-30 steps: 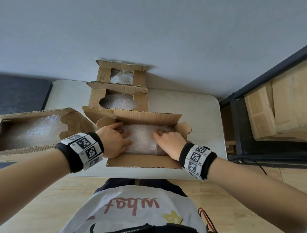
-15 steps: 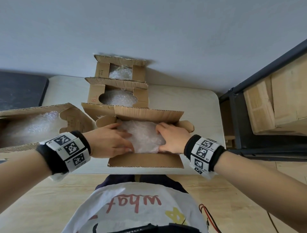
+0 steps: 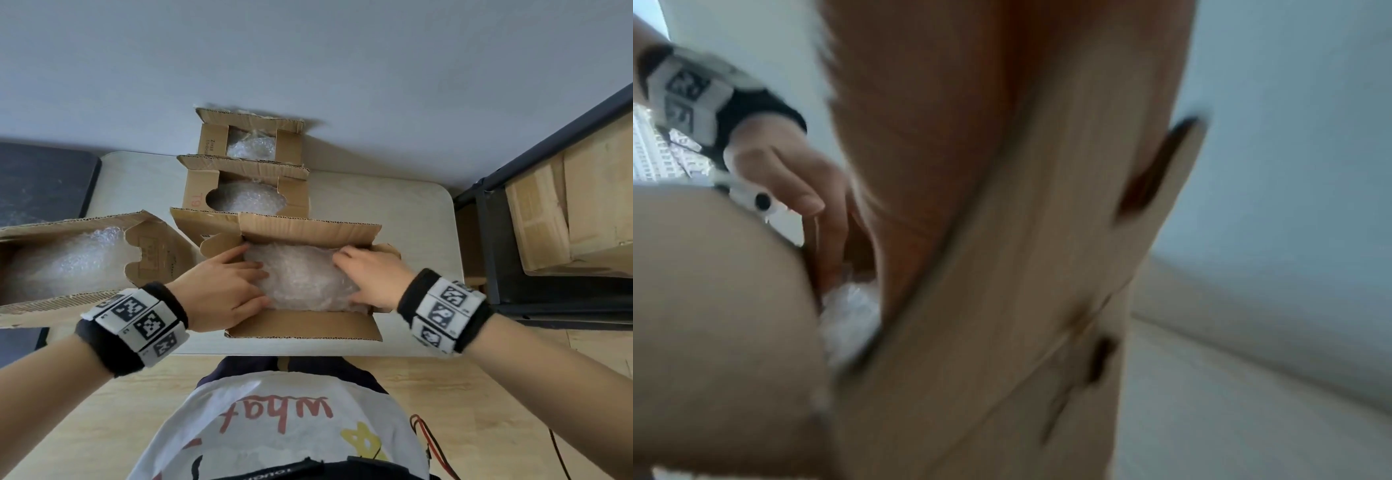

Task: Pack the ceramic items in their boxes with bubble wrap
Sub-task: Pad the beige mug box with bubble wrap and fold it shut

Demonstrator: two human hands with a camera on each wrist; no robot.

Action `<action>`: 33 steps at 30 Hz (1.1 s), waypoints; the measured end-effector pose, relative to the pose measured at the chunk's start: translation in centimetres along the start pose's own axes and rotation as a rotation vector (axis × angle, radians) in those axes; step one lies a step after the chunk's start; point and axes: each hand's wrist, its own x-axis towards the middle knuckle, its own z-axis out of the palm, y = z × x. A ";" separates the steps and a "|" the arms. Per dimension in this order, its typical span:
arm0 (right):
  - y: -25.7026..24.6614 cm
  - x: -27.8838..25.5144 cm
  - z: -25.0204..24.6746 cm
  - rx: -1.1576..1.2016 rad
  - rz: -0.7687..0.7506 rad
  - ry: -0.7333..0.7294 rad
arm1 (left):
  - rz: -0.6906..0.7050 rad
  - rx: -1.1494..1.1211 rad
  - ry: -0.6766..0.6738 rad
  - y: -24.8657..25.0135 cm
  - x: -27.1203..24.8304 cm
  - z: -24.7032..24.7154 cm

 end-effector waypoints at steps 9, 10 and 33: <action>0.6 -4.0 1.2 -0.451 -0.262 -0.179 | 0.025 0.080 -0.028 -0.4 -1.5 0.7; 0.5 -3.8 1.6 -0.462 -0.249 -0.182 | 0.027 0.106 -0.045 -0.5 -1.3 0.8; 0.5 -5.7 1.3 -0.189 -0.188 0.351 | -0.136 -0.029 0.310 1.5 -3.7 -1.0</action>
